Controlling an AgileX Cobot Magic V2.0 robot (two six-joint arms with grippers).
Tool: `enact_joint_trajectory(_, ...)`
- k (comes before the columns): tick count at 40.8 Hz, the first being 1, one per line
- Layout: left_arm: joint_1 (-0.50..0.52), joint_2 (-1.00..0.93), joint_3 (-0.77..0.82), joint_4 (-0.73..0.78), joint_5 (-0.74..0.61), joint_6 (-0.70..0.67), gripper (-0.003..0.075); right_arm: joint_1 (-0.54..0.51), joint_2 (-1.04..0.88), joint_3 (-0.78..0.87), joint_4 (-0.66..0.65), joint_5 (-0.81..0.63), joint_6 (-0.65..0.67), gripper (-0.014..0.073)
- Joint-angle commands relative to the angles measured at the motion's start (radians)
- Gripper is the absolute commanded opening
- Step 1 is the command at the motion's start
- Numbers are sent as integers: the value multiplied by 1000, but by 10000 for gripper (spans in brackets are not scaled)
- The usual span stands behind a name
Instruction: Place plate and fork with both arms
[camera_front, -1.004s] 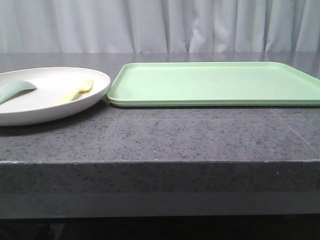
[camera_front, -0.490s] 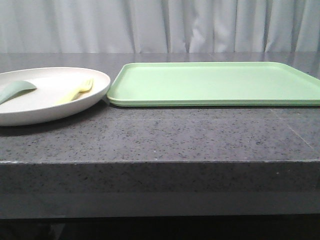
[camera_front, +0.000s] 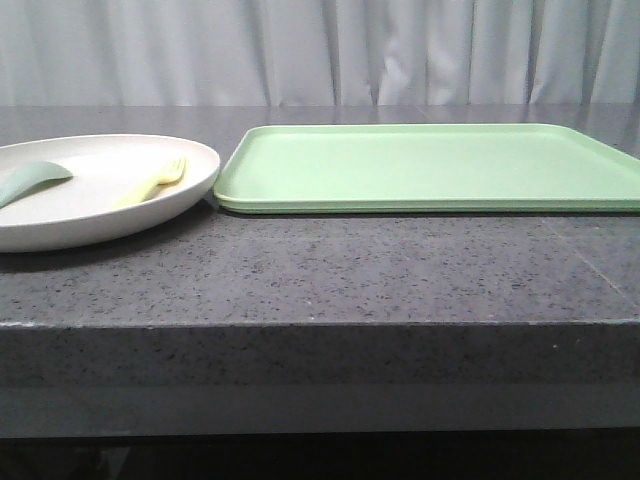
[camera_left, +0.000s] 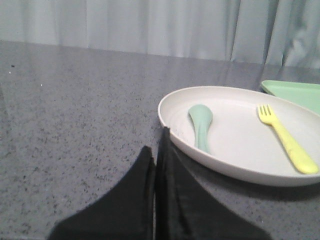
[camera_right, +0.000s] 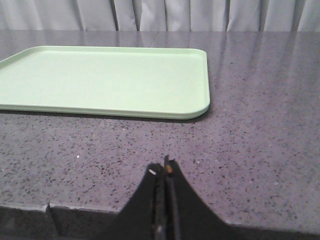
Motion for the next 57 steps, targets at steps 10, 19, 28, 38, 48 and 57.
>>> enact_joint_trajectory(10,2,-2,-83,-7,-239,-7,-18,-3,-16,-113,-11,-115,5,-117)
enact_joint_trajectory(19,2,181,-289,26,-101,-7,-18,-3,112,-379,-11,99,5,-109)
enact_joint_trajectory(28,2,466,-511,85,-7,-7,-18,-3,368,-560,-11,108,5,-109)
enact_joint_trajectory(38,2,603,-576,83,-47,-7,-18,-3,489,-596,-11,43,5,-109)
enact_joint_trajectory(48,2,610,-576,83,-50,-7,84,-3,488,-596,-11,46,5,111)
enact_joint_trajectory(57,2,610,-576,83,-50,-7,636,-3,488,-596,-11,30,5,616)
